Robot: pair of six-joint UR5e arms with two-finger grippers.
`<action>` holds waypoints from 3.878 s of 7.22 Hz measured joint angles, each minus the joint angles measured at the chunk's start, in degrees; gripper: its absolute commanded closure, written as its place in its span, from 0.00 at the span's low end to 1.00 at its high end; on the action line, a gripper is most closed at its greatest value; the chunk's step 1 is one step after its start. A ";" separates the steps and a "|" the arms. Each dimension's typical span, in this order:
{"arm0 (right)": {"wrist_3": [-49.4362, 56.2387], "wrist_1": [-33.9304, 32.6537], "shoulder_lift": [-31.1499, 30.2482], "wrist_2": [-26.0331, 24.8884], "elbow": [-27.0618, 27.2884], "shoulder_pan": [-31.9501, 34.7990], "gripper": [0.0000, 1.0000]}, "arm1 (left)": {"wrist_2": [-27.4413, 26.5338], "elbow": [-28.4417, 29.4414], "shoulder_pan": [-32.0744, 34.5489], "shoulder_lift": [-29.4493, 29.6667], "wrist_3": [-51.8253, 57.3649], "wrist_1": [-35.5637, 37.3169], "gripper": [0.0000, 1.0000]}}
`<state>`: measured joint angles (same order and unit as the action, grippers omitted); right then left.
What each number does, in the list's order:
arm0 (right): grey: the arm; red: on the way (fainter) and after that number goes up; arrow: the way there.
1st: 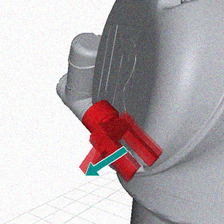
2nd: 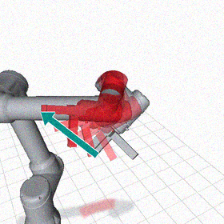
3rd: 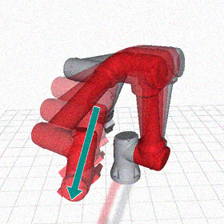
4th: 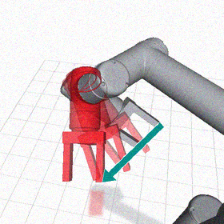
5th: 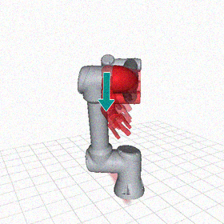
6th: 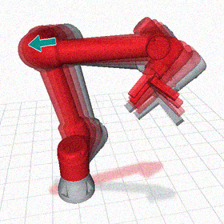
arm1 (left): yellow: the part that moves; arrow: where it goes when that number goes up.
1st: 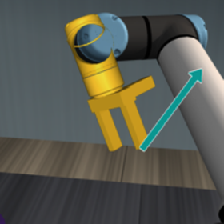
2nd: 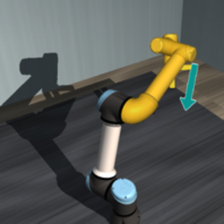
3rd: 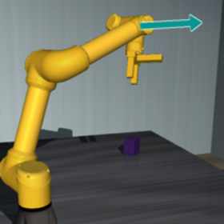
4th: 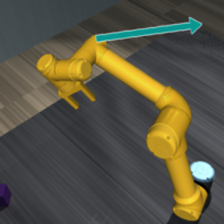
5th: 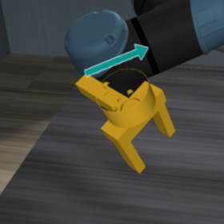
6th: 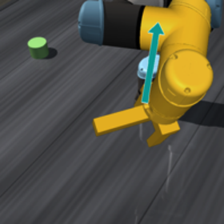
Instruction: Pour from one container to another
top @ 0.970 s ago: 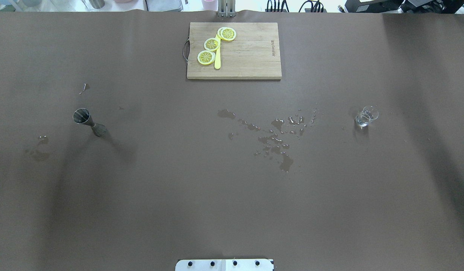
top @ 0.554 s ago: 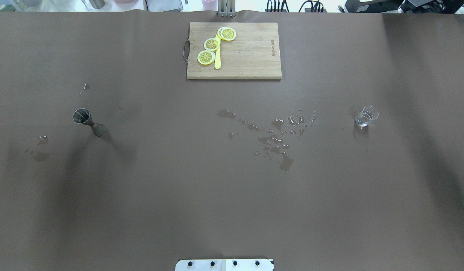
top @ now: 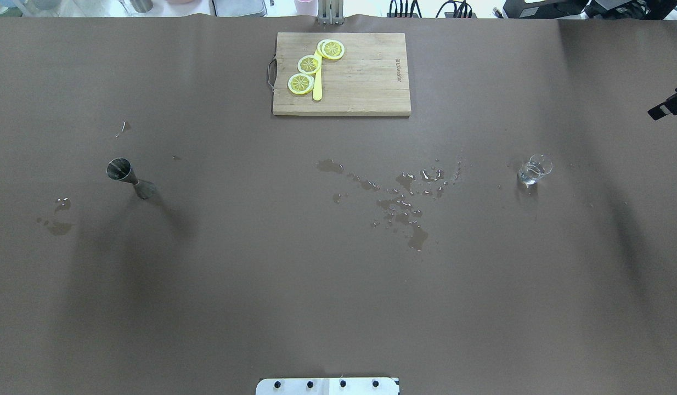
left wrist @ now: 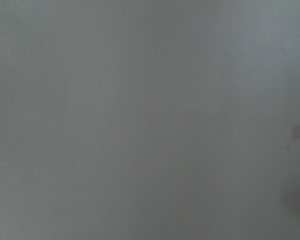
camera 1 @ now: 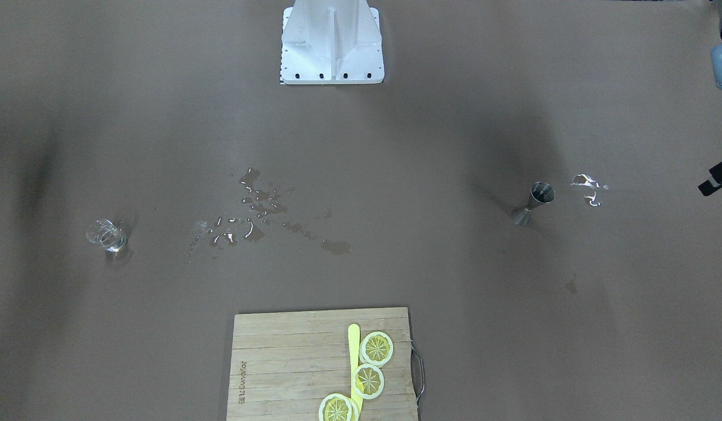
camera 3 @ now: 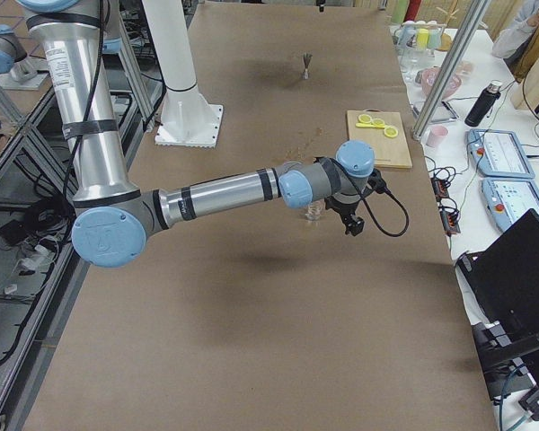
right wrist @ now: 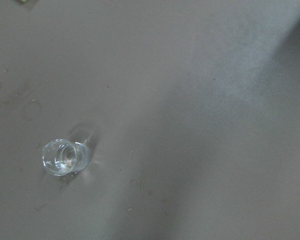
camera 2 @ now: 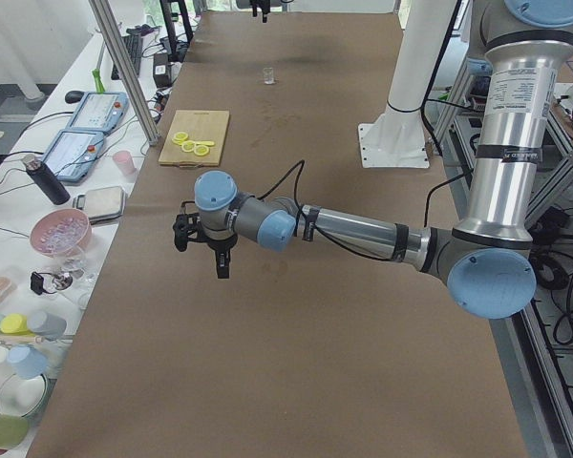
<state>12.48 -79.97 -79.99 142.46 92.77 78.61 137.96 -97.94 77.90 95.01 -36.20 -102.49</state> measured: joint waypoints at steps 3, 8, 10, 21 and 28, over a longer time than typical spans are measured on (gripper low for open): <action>0.25 17.30 -0.32 8.92 -9.29 -0.21 0.09 | -3.41 -10.65 -9.82 -0.58 -18.16 -0.87 0.02; -0.52 25.72 -1.54 16.82 -9.33 -0.22 0.02 | -27.73 -22.13 -32.75 -12.88 -45.75 -21.80 0.02; -0.96 26.31 -2.00 17.17 -9.00 -0.27 0.02 | -37.32 -24.35 -40.57 -15.09 -50.07 -24.14 0.02; -3.35 53.31 -12.42 -1.13 -5.91 -9.18 0.01 | -94.13 -13.22 -68.78 -13.13 -52.43 -24.86 0.02; -20.38 82.16 -5.96 -5.97 -20.39 -16.60 0.01 | -93.95 -0.22 -58.22 -3.62 -45.44 -29.78 0.03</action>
<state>-7.90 2.19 -85.95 136.49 72.38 62.01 44.01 -98.17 19.67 91.38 -81.63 -132.26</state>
